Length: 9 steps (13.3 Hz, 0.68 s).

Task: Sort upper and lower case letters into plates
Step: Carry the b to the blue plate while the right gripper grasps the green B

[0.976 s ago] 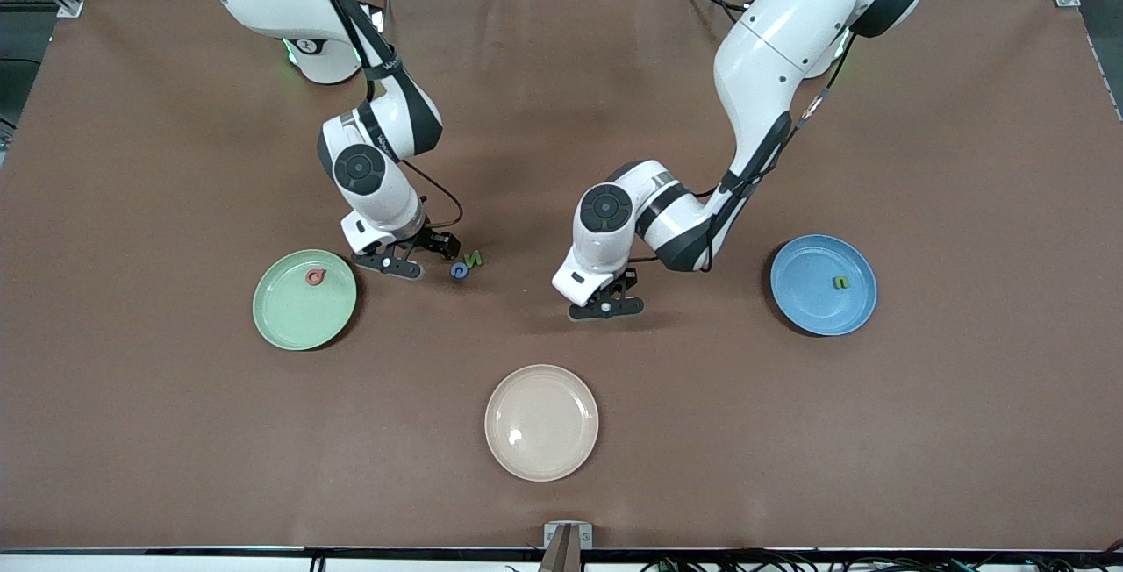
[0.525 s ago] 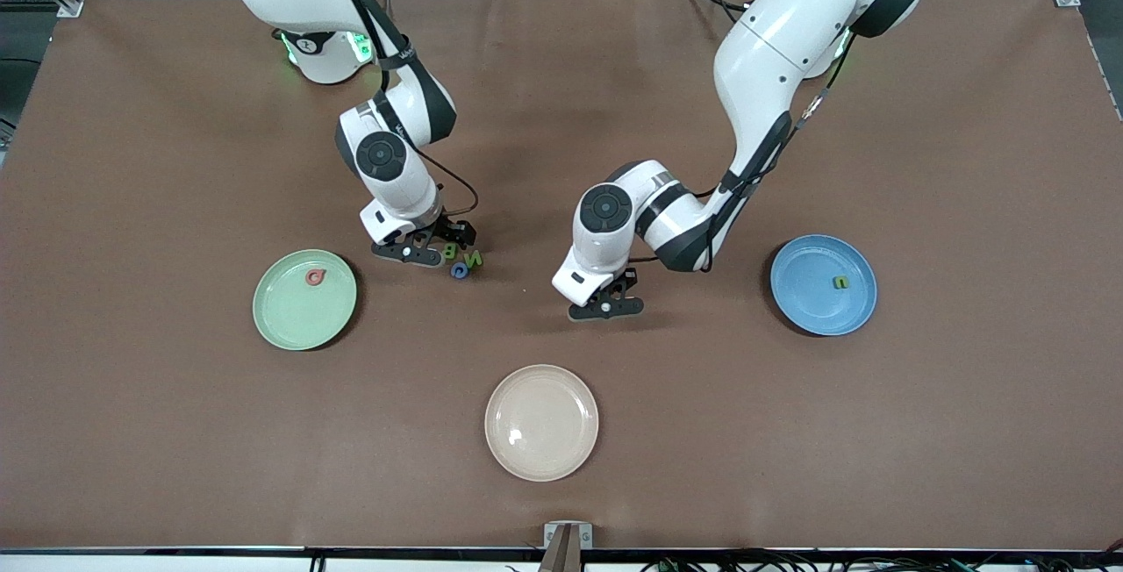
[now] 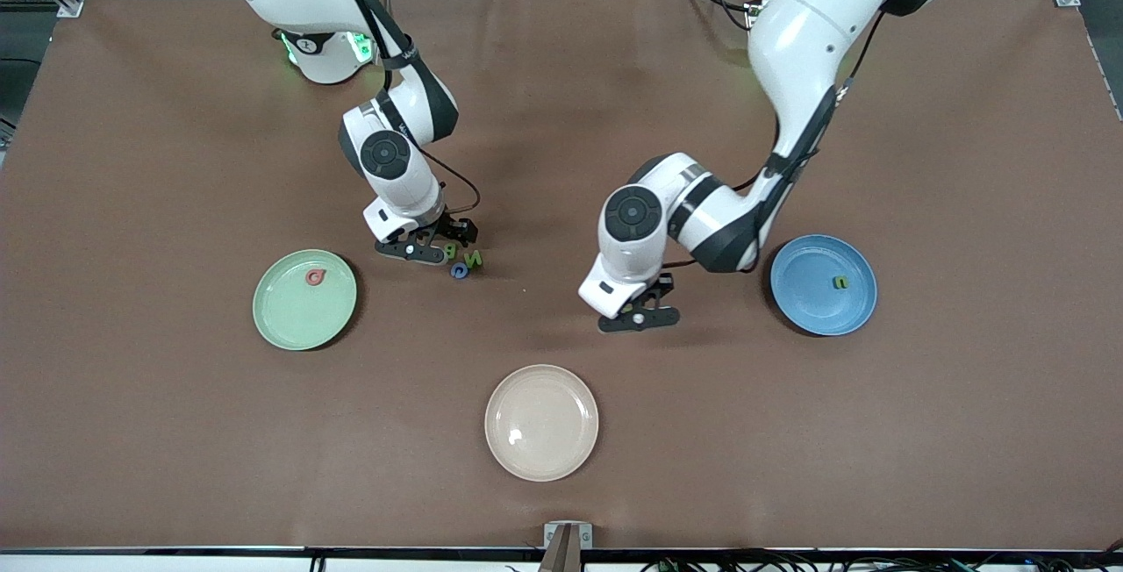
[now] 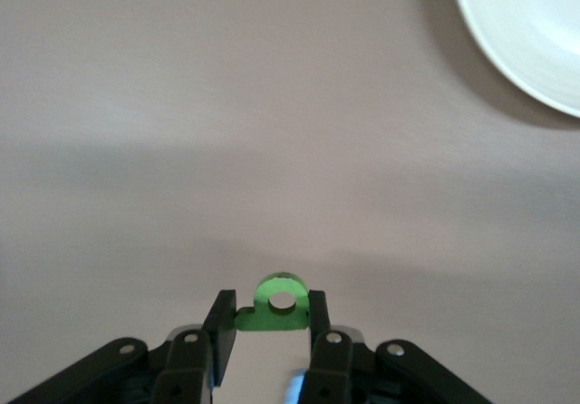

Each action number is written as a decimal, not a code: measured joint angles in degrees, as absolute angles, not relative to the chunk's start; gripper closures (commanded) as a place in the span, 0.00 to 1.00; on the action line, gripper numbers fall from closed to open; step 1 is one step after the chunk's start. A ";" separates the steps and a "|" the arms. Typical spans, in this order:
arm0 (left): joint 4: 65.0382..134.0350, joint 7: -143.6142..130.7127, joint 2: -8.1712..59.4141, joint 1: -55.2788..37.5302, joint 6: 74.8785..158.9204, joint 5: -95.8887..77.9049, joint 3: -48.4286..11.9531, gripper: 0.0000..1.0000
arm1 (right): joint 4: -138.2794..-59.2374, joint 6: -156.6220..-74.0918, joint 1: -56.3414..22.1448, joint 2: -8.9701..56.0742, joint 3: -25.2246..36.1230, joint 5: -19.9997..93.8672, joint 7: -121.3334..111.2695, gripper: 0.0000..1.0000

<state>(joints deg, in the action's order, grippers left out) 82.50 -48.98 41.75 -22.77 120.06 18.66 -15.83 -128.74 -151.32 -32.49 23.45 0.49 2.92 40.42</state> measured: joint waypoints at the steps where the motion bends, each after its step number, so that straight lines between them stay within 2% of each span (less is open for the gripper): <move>1: 83.66 -46.72 39.89 -20.90 118.78 18.60 -16.41 0.84 | -128.77 -151.56 -32.49 23.60 0.51 2.92 40.42 0.01; 6: 97.08 -35.02 30.23 -6.41 117.98 18.49 -22.42 0.82 | -128.92 -154.25 -32.48 25.65 0.63 2.92 40.42 0.01; 9: 106.75 -28.03 25.92 4.04 121.21 18.55 -27.72 0.82 | -128.90 -154.44 -32.46 25.71 0.68 2.96 40.42 0.03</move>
<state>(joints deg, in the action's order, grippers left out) 106.75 -28.03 25.92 4.04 121.21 18.55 -27.72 -128.90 -154.44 -32.46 25.71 0.68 2.96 40.42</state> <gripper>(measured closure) 0.639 0.018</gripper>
